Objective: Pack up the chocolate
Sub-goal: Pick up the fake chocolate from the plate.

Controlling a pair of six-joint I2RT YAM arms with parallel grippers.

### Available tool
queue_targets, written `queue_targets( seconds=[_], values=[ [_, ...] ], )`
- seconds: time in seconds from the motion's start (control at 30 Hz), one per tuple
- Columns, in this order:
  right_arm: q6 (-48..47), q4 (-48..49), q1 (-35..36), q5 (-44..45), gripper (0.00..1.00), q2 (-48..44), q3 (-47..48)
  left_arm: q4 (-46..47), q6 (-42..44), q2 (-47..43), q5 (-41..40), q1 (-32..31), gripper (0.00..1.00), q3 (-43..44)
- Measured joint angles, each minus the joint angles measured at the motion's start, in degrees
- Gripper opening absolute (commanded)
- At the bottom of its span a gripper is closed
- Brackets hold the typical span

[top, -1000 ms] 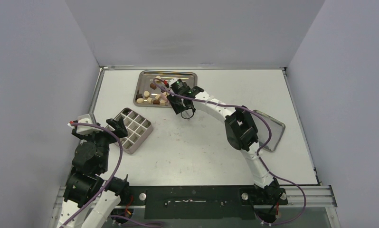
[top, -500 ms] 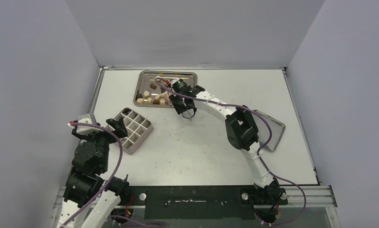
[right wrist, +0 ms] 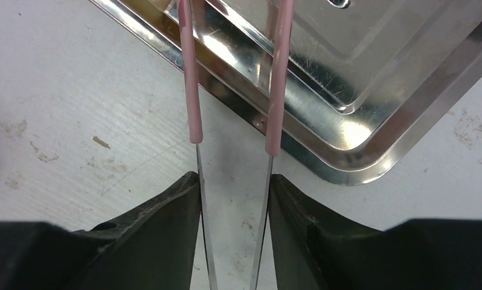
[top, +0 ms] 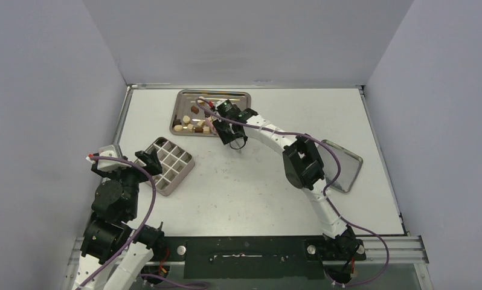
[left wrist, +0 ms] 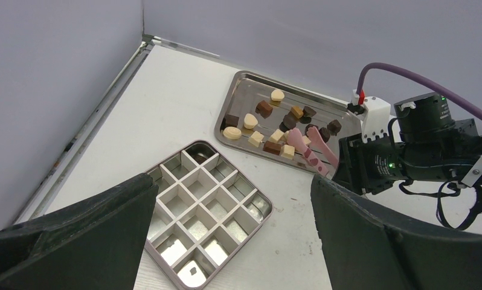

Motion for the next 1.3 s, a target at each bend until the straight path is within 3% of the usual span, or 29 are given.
queue_targets(
  seconds=[0.47,1.3],
  values=[
    [-0.02,-1.09,-0.04,0.50,0.28,1.14,0.37,-0.02,0.00,0.00,0.00,0.00,0.97,0.00],
    [2.86,7.76,2.91,1.01,0.26,-8.66,-8.24,-0.02,0.00,0.00,0.00,0.37,0.97,0.00]
  ],
)
